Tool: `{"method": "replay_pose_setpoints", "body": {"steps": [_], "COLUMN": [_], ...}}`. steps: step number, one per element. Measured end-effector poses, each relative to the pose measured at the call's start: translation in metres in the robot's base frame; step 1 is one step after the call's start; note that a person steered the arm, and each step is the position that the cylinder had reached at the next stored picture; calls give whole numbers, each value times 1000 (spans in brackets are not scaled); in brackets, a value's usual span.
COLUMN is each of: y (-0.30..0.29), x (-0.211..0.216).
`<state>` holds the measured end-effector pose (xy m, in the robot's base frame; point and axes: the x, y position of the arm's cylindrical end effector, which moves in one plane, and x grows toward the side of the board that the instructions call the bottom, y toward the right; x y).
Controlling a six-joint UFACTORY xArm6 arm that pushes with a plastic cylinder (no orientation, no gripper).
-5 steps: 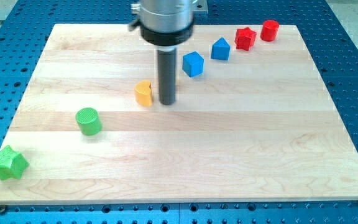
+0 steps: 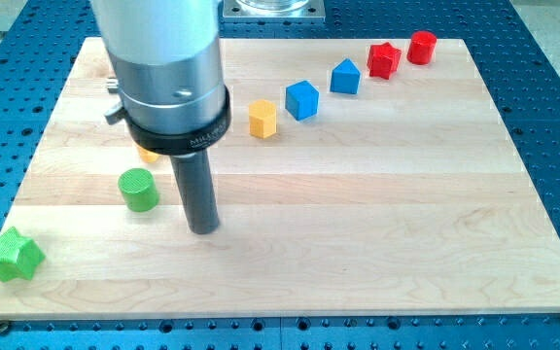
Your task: Move the green star below the green circle
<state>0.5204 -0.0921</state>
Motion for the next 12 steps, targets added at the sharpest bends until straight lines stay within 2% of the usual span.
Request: {"method": "replay_pose_setpoints", "body": {"steps": [1, 2, 3, 4, 5, 6, 7, 9, 10, 12], "y": [-45, -54, -52, -75, -115, -183, -212, -170, -209, -147], "x": [-5, -6, 32, 96, 97, 98, 89, 65, 61, 38]}}
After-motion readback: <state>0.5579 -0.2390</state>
